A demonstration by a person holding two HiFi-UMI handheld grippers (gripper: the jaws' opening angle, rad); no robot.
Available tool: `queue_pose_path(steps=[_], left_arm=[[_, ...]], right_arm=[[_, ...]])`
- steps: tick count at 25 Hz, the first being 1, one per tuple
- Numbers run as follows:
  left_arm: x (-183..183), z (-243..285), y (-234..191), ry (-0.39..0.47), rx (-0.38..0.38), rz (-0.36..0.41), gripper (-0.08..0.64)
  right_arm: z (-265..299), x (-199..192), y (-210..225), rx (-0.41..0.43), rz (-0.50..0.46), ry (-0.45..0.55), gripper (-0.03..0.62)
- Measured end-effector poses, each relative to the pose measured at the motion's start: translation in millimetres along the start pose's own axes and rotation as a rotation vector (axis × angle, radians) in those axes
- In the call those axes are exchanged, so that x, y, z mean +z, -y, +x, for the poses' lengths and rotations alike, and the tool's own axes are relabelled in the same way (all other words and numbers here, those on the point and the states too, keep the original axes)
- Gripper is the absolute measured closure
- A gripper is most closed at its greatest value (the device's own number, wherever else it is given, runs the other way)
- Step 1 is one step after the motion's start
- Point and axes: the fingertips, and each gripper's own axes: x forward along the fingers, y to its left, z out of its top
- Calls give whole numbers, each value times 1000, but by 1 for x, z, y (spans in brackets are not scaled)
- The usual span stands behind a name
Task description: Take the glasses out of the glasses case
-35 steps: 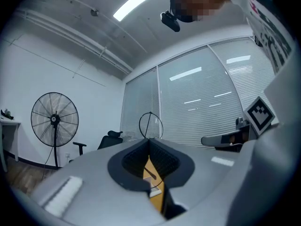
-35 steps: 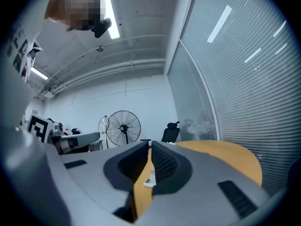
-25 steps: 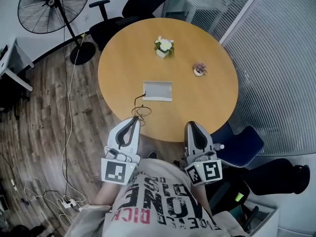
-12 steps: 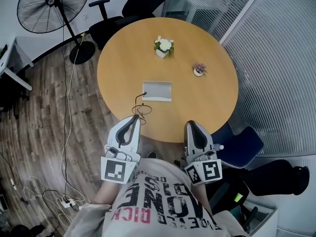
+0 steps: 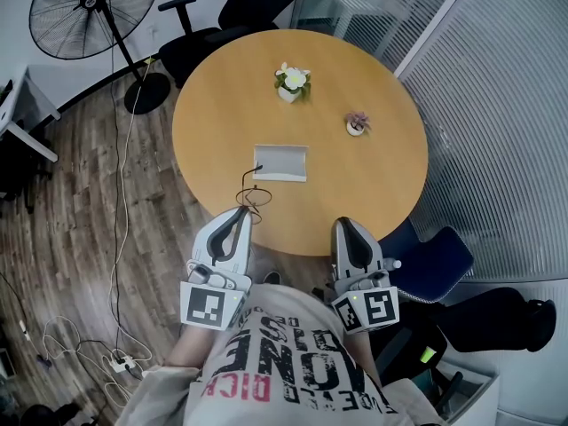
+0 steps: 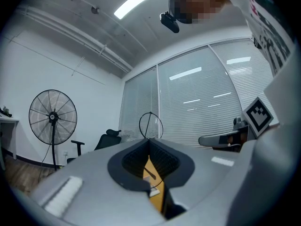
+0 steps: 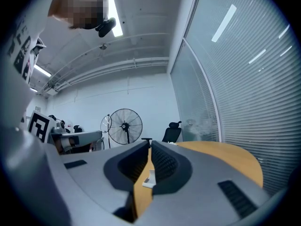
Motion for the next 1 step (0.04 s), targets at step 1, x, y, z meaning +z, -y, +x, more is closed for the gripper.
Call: queue_pose_path(steps=[1], left_arm=[[-3,-1,0,-20,6,-9,543]], right_arm=[[0,0,0,1,0,0,561]])
